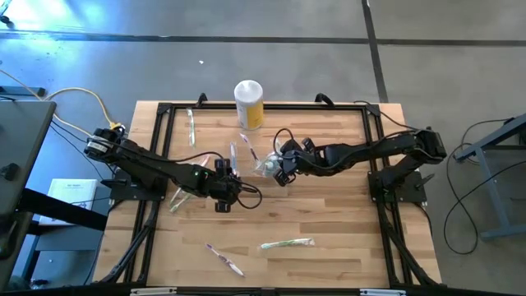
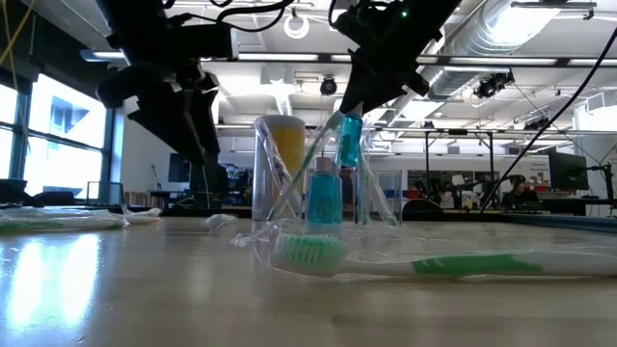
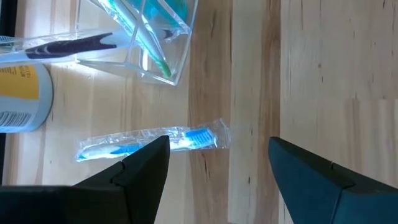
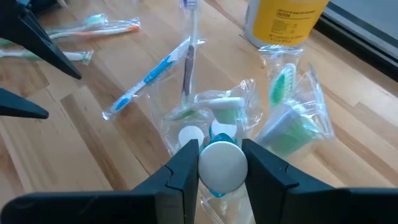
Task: Pick & Place toothbrushing station
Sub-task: Put the mouthwash into the middle section of the transparent organizer
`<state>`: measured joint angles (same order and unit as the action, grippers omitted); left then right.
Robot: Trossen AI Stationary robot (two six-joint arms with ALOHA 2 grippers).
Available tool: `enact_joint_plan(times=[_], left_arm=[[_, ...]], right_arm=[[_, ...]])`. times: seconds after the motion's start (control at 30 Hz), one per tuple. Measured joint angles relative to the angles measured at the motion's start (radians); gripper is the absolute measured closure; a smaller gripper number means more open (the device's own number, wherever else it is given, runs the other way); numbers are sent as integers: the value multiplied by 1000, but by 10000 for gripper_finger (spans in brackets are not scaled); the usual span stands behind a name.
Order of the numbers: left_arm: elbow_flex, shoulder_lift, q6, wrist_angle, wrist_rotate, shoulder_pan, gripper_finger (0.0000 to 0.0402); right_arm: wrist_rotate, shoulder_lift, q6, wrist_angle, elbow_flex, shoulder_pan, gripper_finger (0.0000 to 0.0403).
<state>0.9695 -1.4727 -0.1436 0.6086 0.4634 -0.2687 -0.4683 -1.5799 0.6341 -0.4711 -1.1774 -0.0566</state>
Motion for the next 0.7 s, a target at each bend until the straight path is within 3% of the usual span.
enact_joint_plan(times=[0.7], left_arm=[[0,0,-125,26,-9,0,137]], right_arm=[[25,-46,161,10,-2,15,307]])
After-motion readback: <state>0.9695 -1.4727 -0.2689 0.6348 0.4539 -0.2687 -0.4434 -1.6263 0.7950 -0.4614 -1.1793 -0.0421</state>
